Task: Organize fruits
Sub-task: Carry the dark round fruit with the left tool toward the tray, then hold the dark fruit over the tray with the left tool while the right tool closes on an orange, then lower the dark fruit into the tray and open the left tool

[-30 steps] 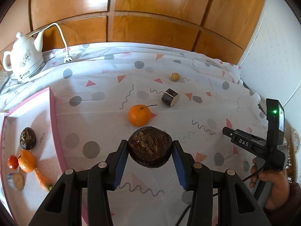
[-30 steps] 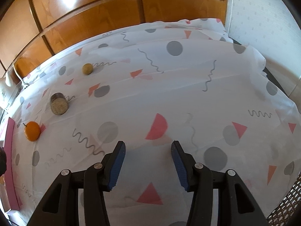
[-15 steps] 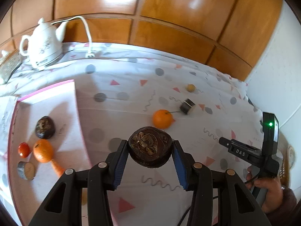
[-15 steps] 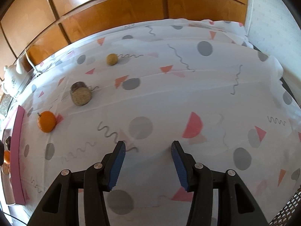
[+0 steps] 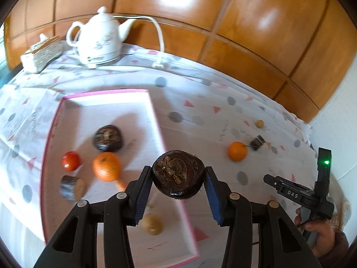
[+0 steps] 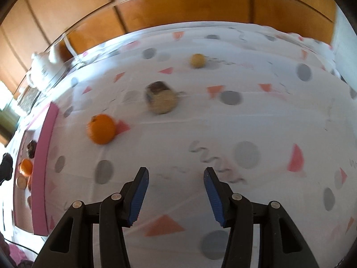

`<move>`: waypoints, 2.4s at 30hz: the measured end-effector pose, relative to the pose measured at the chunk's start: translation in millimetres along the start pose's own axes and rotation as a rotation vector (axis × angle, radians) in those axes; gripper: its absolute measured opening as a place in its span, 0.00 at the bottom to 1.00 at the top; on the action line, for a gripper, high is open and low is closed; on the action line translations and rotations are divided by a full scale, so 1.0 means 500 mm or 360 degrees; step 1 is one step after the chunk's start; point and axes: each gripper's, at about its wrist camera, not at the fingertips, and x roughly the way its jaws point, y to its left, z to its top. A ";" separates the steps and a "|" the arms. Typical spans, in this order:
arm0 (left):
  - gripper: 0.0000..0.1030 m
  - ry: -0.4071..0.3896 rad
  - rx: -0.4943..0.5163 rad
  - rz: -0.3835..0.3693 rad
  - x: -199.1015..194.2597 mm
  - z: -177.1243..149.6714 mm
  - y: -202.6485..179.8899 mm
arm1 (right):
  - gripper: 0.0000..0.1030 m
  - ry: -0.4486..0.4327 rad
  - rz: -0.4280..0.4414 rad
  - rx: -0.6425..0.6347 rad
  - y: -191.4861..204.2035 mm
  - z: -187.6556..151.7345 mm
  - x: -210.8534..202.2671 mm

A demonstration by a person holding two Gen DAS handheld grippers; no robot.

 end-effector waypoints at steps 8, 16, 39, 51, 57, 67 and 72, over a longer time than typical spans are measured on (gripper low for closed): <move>0.46 -0.0044 -0.0115 0.0078 -0.034 -0.011 0.075 | 0.52 0.0003 0.0088 -0.0198 0.098 0.018 0.023; 0.46 -0.0068 -0.0205 0.0150 -0.056 -0.022 0.129 | 0.56 -0.0049 0.0111 -0.0297 0.147 0.051 0.030; 0.46 -0.0065 -0.0245 0.0182 -0.070 -0.034 0.151 | 0.54 -0.0027 -0.0053 -0.0465 0.209 0.093 0.096; 0.46 -0.0053 -0.0243 0.0182 -0.068 -0.039 0.152 | 0.40 -0.0012 0.0053 -0.0495 0.212 0.066 0.067; 0.46 -0.0056 -0.0244 0.0183 -0.068 -0.038 0.152 | 0.40 -0.0037 0.0065 -0.0554 0.200 0.022 0.023; 0.46 -0.0038 -0.0285 0.0181 -0.062 -0.043 0.164 | 0.40 -0.0047 -0.0031 -0.0464 0.108 -0.028 -0.035; 0.46 -0.0035 -0.0311 0.0182 -0.064 -0.047 0.177 | 0.40 -0.0013 -0.0049 -0.0398 0.075 -0.049 -0.029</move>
